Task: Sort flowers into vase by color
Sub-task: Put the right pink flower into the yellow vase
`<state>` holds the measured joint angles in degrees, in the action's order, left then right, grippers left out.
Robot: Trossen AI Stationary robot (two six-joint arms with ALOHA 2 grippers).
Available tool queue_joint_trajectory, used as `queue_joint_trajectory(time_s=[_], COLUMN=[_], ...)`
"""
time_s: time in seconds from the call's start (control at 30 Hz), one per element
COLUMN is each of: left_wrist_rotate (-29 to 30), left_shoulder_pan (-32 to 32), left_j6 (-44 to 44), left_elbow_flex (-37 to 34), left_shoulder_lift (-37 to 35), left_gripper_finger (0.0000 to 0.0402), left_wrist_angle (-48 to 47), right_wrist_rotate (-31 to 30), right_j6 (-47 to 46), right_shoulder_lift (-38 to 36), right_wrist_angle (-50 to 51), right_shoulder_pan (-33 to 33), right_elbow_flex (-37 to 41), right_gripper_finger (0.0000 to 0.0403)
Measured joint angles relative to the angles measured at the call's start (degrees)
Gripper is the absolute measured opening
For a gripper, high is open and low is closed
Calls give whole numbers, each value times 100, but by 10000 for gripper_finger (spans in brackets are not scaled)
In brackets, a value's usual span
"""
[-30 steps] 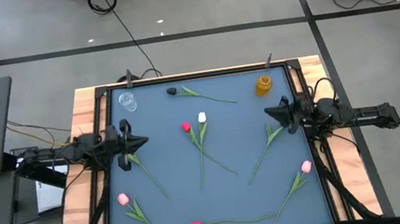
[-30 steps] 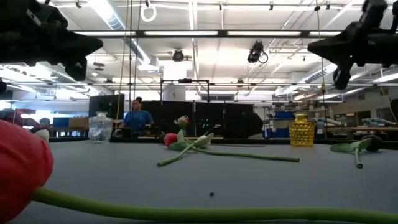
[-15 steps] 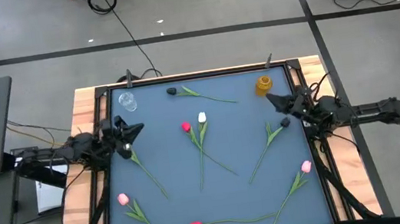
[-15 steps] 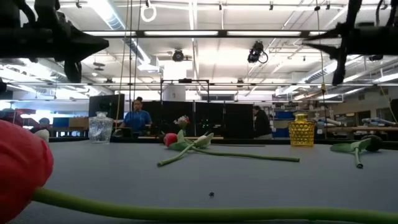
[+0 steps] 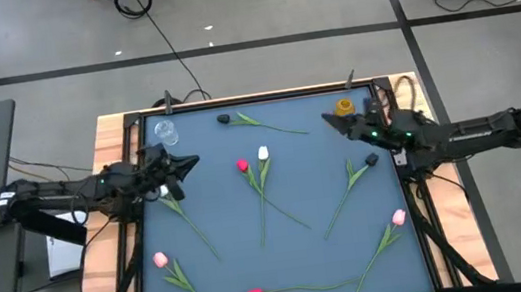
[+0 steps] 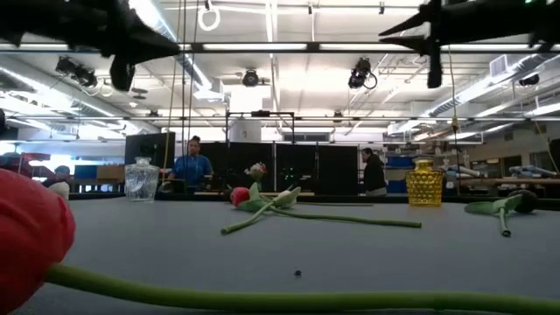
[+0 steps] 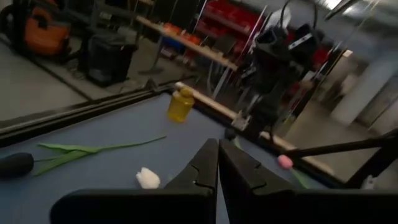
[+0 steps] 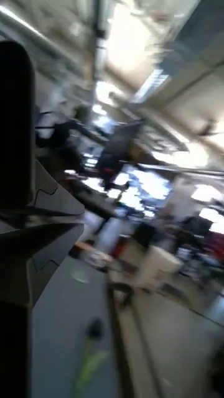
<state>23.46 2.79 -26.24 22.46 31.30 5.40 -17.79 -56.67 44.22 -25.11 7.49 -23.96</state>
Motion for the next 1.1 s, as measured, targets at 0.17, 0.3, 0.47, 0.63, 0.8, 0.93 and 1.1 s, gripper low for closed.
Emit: queue_joint_trajectory(time_s=[0.17, 0.3, 0.47, 0.63, 0.8, 0.93, 1.1], left_wrist_rotate=[278, 288, 234, 73, -213, -463, -691], left_shoulder_pan=[0, 15, 157, 98, -97, -123, -59], left_j6=[-31, -465, -893, -914, -931, -974, -973], left_elbow_flex=[883, 1289, 1654, 1827, 1858, 1858, 1858], left_shoulder_lift=[1106, 1635, 2074, 2327, 2348, 2333, 2351], left_gripper_finger=[21, 40, 107, 176, 201, 204, 204], left_wrist_angle=[-565, -647, -1112, -1585, -1669, -1755, -2254], right_wrist_rotate=[1414, 2082, 2438, 2840, 2790, 2789, 2749], right_j6=[-507, -682, -368, -524, -1555, -2506, -3650], right_shoulder_lift=[646, 1080, 1459, 1418, 1278, 1277, 1286], right_wrist_angle=[771, 1834, 3227, 3739, 4564, 5303, 5851], right_shoulder_pan=[299, 353, 247, 7, -202, -564, -1208], right_elbow_flex=[-320, -634, -944, -1061, -1069, -1066, -1065], right_gripper_finger=[41, 41, 44, 88, 157, 193, 194])
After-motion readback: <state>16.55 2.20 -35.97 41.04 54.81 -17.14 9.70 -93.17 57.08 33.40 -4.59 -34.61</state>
